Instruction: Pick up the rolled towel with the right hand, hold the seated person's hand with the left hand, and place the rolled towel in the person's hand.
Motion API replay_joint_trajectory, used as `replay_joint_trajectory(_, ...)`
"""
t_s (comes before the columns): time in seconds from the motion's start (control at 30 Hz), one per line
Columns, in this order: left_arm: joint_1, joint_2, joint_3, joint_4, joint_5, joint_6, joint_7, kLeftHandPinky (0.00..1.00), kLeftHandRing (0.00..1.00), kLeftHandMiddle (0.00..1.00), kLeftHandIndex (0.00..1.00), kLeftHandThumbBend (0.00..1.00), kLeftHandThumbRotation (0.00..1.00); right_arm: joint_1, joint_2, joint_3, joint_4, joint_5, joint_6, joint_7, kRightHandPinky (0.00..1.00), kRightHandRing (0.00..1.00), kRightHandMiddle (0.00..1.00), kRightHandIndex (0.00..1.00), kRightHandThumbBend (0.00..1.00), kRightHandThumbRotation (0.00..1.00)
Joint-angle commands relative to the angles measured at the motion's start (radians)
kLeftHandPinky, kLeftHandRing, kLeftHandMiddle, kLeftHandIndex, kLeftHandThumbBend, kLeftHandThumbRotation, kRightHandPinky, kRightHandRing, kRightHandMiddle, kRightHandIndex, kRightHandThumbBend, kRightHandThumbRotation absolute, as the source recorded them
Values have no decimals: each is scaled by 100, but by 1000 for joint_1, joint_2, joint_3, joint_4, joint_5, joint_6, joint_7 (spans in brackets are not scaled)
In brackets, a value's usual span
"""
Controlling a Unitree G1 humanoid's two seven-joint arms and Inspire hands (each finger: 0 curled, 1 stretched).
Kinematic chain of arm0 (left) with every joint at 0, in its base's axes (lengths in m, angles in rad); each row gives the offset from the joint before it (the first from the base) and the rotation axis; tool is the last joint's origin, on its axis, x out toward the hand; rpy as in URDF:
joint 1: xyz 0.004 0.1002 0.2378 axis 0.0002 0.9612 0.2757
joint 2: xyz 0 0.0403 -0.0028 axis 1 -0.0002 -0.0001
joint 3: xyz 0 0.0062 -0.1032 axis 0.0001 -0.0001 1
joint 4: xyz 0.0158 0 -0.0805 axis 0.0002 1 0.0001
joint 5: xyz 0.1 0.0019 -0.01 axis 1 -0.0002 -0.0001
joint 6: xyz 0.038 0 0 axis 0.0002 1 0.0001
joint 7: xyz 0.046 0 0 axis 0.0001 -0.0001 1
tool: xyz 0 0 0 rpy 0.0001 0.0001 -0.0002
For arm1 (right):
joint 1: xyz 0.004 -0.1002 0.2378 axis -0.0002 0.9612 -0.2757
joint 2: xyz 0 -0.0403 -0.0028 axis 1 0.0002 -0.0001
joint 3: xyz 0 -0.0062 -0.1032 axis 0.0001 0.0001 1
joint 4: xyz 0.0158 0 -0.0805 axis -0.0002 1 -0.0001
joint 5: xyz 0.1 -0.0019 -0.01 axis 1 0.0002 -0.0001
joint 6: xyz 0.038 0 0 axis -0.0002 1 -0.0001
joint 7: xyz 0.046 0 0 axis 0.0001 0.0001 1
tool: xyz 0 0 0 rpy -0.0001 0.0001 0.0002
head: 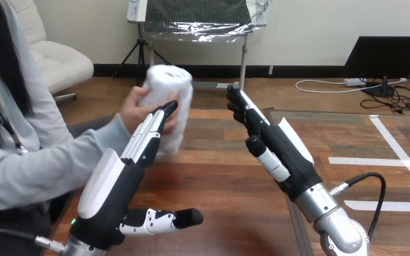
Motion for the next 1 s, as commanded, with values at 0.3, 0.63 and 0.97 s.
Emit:
replay_joint_trajectory(0.3,-13,-21,38,-26,-24,-50,-1,100,100,100,100,100,86,-27,28,-25,-27,48,-96,27,100,100,100,100,100,100)
replay_joint_trajectory(0.63,-9,-42,35,-4,-27,-79,3,100,100,100,100,100,88,-19,38,-28,-29,52,-134,20,100,100,100,100,100,100)
replay_joint_trajectory(0.97,-6,-67,22,19,-85,-118,-24,100,100,100,100,100,87,-9,46,-32,-37,67,-155,24,100,100,100,100,100,100)
